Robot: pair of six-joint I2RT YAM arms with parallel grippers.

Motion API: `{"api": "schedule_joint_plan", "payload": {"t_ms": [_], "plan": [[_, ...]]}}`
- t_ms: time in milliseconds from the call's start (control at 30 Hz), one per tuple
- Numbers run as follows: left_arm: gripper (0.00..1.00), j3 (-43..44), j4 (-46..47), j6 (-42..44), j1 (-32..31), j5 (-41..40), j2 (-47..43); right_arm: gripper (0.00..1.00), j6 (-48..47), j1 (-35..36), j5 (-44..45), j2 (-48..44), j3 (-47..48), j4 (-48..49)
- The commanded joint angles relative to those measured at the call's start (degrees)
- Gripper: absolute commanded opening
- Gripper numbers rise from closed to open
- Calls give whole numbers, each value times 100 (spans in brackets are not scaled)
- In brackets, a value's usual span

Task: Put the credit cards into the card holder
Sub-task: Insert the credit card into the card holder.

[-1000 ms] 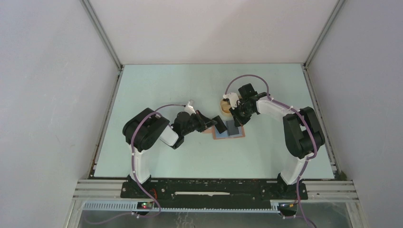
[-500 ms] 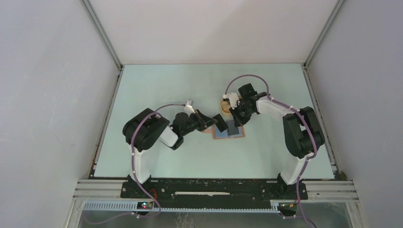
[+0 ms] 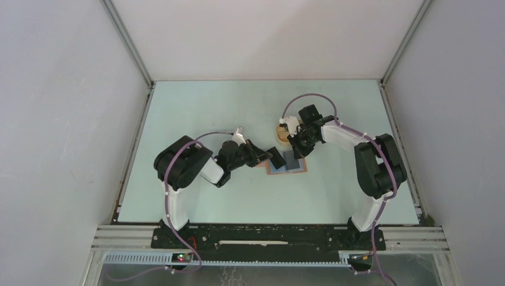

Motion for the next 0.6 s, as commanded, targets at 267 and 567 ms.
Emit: {"api": "schedule_joint_plan", "payload": {"t_ms": [267, 567], "plan": [[0, 353, -545, 304, -125, 68, -54, 0, 3, -24, 126, 74, 151, -152], [0, 460, -972, 423, -215, 56, -121, 0, 7, -14, 124, 56, 151, -152]]}}
